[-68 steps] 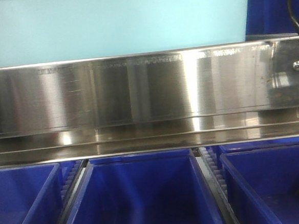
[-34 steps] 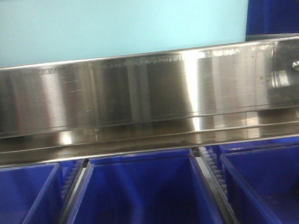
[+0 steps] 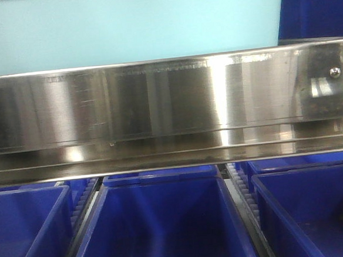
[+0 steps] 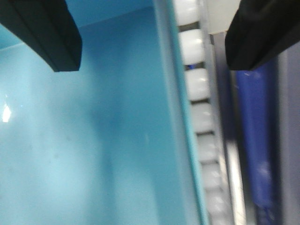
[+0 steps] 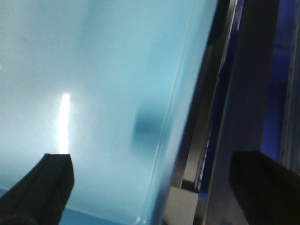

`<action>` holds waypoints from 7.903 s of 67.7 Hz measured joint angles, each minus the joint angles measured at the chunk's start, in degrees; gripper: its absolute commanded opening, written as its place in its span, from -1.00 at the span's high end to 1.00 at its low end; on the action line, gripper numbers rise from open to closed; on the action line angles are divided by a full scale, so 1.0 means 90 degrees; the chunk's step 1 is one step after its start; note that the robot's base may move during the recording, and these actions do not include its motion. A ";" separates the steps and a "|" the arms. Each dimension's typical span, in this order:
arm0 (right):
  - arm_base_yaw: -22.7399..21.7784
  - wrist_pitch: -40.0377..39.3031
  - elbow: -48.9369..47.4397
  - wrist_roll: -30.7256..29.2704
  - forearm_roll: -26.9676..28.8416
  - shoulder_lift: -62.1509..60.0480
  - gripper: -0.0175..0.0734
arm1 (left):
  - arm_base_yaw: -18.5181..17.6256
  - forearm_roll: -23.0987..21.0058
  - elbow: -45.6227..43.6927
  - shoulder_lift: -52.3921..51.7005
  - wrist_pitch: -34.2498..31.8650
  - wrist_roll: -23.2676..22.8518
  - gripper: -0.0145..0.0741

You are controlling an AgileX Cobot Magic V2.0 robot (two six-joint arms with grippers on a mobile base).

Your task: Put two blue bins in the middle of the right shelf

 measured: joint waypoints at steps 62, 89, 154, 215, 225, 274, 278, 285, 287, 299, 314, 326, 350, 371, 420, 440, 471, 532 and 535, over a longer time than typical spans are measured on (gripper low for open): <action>-0.0013 -0.0796 0.0958 -0.0010 0.0362 -0.0186 0.95 | 0.0011 -0.0197 0.0579 -0.0039 -0.0679 -0.0106 0.92; 0.0023 -0.1312 0.1070 0.0142 0.0391 -0.0836 0.95 | 0.0013 -0.0064 -0.0298 -0.0363 -0.0147 -0.0154 0.92; 0.0023 -0.1251 -0.0128 0.0233 0.0243 -0.1396 0.95 | 0.0037 -0.0239 -0.1954 -0.0576 0.0467 -0.0202 0.92; 0.0023 -0.1251 -0.0128 0.0233 0.0243 -0.1396 0.95 | 0.0037 -0.0249 -0.1954 -0.0576 0.0467 -0.0202 0.92; 0.0023 -0.1251 -0.0128 0.0233 0.0243 -0.1396 0.95 | 0.0037 -0.0249 -0.1954 -0.0576 0.0467 -0.0202 0.92; 0.0023 -0.1306 -0.0139 0.0222 0.0171 -0.1396 0.95 | 0.0037 -0.0306 -0.1954 -0.0576 -0.0220 -0.0186 0.92; 0.0023 -0.1320 -0.0139 0.0222 0.0171 -0.1396 0.95 | 0.0037 -0.0306 -0.1954 -0.0591 -0.0433 -0.0150 0.92; 0.0023 -0.1333 -0.0139 0.0233 0.0171 -0.1396 0.95 | 0.0037 -0.0320 -0.1954 -0.0602 -0.0705 -0.0140 0.92; 0.0023 -0.1333 -0.0139 0.0233 0.0171 -0.1396 0.95 | 0.0037 -0.0320 -0.1954 -0.0602 -0.0730 -0.0140 0.92; 0.0023 -0.1333 -0.0139 0.0233 0.0149 -0.1396 0.95 | 0.0037 -0.0358 -0.1954 -0.0602 -0.0796 -0.0112 0.92; 0.0012 -0.1333 -0.0139 0.0245 0.0145 -0.1396 0.95 | 0.0037 -0.0372 -0.1954 -0.0602 -0.0823 -0.0112 0.92; 0.0012 -0.1333 -0.0139 0.0245 0.0145 -0.1396 0.95 | 0.0037 -0.0372 -0.1954 -0.0602 -0.0835 -0.0110 0.92; 0.0012 -0.1322 -0.0139 0.0245 0.0145 -0.1396 0.95 | 0.0037 -0.0384 -0.1954 -0.0602 -0.0835 -0.0099 0.92; 0.0012 -0.1298 -0.0139 0.0245 0.0145 -0.1396 0.95 | 0.0037 -0.0384 -0.1954 -0.0602 -0.0849 -0.0099 0.92; 0.0012 -0.1298 -0.0139 0.0245 0.0134 -0.1396 0.95 | 0.0037 -0.0408 -0.1954 -0.0602 -0.0872 -0.0099 0.92; 0.0012 -0.1286 -0.0139 0.0245 0.0134 -0.1396 0.95 | 0.0037 -0.0408 -0.1954 -0.0602 -0.0872 -0.0099 0.92; 0.0012 -0.1286 -0.0139 0.0245 0.0131 -0.1396 0.95 | 0.0037 -0.0408 -0.1954 -0.0602 -0.0872 -0.0099 0.92; 0.0012 -0.1274 -0.0139 0.0245 0.0131 -0.1396 0.95 | 0.0037 -0.0408 -0.1954 -0.0602 -0.0872 -0.0099 0.92; 0.0012 -0.1274 -0.0139 0.0245 0.0131 -0.1396 0.95 | 0.0037 -0.0408 -0.1954 -0.0602 -0.0872 -0.0099 0.92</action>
